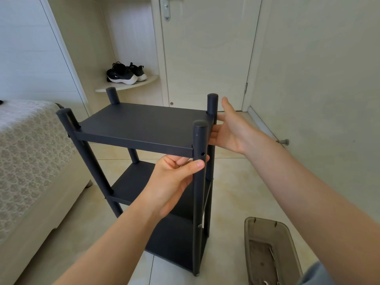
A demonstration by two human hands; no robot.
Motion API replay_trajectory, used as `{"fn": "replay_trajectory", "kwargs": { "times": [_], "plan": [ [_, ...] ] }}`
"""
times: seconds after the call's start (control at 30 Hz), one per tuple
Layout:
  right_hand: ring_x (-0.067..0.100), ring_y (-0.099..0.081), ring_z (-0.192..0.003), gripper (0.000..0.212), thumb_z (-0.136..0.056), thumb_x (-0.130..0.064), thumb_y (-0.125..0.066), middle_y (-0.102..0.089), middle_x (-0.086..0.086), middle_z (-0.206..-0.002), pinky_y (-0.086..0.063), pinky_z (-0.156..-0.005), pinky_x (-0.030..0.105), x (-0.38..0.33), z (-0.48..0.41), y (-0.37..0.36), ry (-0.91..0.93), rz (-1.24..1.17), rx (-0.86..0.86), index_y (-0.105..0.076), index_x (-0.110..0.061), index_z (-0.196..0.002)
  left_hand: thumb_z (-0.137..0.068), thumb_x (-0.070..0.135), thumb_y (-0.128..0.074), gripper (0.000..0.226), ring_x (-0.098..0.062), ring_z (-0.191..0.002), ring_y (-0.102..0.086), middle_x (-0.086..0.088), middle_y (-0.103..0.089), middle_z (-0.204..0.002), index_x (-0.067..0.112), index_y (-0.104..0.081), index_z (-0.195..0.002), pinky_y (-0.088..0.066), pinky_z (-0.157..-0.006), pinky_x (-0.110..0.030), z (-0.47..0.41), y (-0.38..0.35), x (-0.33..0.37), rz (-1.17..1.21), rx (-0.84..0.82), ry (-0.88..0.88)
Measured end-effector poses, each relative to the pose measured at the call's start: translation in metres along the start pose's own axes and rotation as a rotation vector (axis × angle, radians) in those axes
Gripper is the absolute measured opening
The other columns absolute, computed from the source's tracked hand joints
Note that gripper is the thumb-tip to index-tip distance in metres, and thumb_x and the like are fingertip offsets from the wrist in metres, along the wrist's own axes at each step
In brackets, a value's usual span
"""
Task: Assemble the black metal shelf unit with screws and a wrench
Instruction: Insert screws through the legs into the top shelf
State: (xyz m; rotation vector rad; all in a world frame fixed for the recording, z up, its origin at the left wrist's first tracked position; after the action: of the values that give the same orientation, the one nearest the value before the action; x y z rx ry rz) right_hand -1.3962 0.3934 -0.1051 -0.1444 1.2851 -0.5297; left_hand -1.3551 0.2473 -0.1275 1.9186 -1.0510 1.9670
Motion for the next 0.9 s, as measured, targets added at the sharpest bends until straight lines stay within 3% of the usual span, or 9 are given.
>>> {"fn": "replay_trajectory", "kwargs": {
  "times": [0.1,0.23,0.37,0.53,0.6,0.67,0.77,0.83,0.9],
  "plan": [
    [0.038,-0.071,-0.096,0.058,-0.099,-0.059,-0.038,-0.067,0.026,-0.114,-0.060,-0.079,0.049,0.003,0.008,0.026,0.008,0.077,0.044,-0.043,-0.012,-0.134,-0.073,0.019,-0.077,0.008,-0.024,-0.100,-0.074,-0.009,-0.074,-0.084,0.017,-0.074,-0.066,-0.057,-0.079,-0.023,-0.002,-0.005,-0.001,0.007,-0.004,-0.011],
    [0.036,-0.068,-0.104,0.058,-0.102,-0.053,-0.035,-0.067,0.018,-0.116,-0.056,-0.092,0.047,0.036,0.020,0.081,-0.055,0.272,0.146,-0.058,-0.004,-0.123,-0.072,0.021,-0.077,0.005,-0.021,-0.100,-0.074,-0.005,-0.077,-0.084,0.020,-0.078,-0.068,-0.057,-0.080,-0.025,-0.004,-0.013,-0.002,-0.007,-0.028,-0.012],
    [0.034,-0.066,-0.104,0.039,-0.104,-0.036,-0.045,-0.067,0.017,-0.114,-0.055,-0.092,0.044,0.095,0.033,0.143,-0.191,0.431,0.213,-0.062,-0.002,-0.115,-0.062,0.026,-0.083,0.014,-0.024,-0.102,-0.073,-0.009,-0.077,-0.089,0.017,-0.080,-0.072,-0.058,-0.078,-0.024,-0.006,-0.012,0.000,-0.015,-0.006,-0.018],
    [0.025,-0.064,-0.071,0.021,-0.100,-0.014,-0.054,-0.065,0.015,-0.086,-0.053,-0.062,0.033,0.192,0.047,0.209,-0.415,0.570,0.316,-0.061,0.005,-0.106,-0.071,0.023,-0.077,0.009,-0.023,-0.106,-0.072,-0.010,-0.078,-0.098,0.019,-0.082,-0.078,-0.057,-0.078,-0.021,-0.008,-0.010,0.001,-0.062,-0.030,-0.009],
    [0.017,-0.061,-0.054,0.014,-0.098,-0.007,-0.054,-0.061,0.012,-0.070,-0.048,-0.050,0.024,0.223,0.054,0.225,-0.465,0.627,0.344,-0.060,0.002,-0.089,-0.079,0.020,-0.071,0.011,-0.023,-0.110,-0.071,-0.011,-0.077,-0.103,0.018,-0.082,-0.080,-0.057,-0.079,-0.022,-0.008,-0.013,0.000,-0.051,-0.089,0.000],
    [0.013,-0.056,-0.045,0.021,-0.097,-0.004,-0.053,-0.055,0.009,-0.062,-0.042,-0.044,0.020,0.244,0.053,0.240,-0.489,0.785,0.342,-0.056,-0.002,-0.076,-0.084,0.020,-0.068,0.014,-0.024,-0.114,-0.069,-0.012,-0.076,-0.107,0.016,-0.082,-0.085,-0.057,-0.084,-0.025,-0.008,-0.013,0.000,-0.034,-0.117,0.007],
    [0.023,-0.059,-0.062,0.015,-0.096,-0.004,-0.047,-0.060,0.013,-0.076,-0.043,-0.055,0.025,0.265,0.046,0.249,-0.518,1.007,0.317,-0.058,0.001,-0.087,-0.087,0.024,-0.064,0.020,-0.023,-0.115,-0.068,-0.009,-0.076,-0.108,0.016,-0.082,-0.091,-0.057,-0.088,-0.028,-0.009,-0.013,-0.002,-0.024,-0.118,0.022],
    [0.032,-0.065,-0.095,0.020,-0.097,-0.003,-0.043,-0.063,0.020,-0.101,-0.048,-0.072,0.031,0.277,0.040,0.254,-0.519,1.128,0.302,-0.059,0.004,-0.106,-0.087,0.025,-0.064,0.020,-0.022,-0.114,-0.069,-0.006,-0.077,-0.105,0.018,-0.082,-0.091,-0.057,-0.088,-0.028,-0.009,-0.014,-0.003,-0.025,-0.113,0.025],
    [0.033,-0.058,-0.118,0.031,-0.100,-0.008,-0.043,-0.061,0.021,-0.124,-0.047,-0.090,0.032,0.290,0.040,0.256,-0.522,1.236,0.309,-0.057,0.004,-0.124,-0.086,0.025,-0.064,0.019,-0.021,-0.113,-0.069,-0.005,-0.076,-0.104,0.018,-0.082,-0.090,-0.057,-0.087,-0.028,-0.009,-0.015,-0.004,-0.013,-0.109,0.031]
  ]
}}
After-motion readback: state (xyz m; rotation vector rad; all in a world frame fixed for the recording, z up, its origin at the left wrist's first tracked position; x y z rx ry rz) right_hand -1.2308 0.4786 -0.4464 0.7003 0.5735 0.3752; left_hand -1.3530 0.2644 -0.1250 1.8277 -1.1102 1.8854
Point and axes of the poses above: each hand's wrist, its own z-axis away from the middle knuckle, its own y-axis out of the back of the hand, x = y × z, the point moved 10 cm from there along -z, towards the middle knuckle
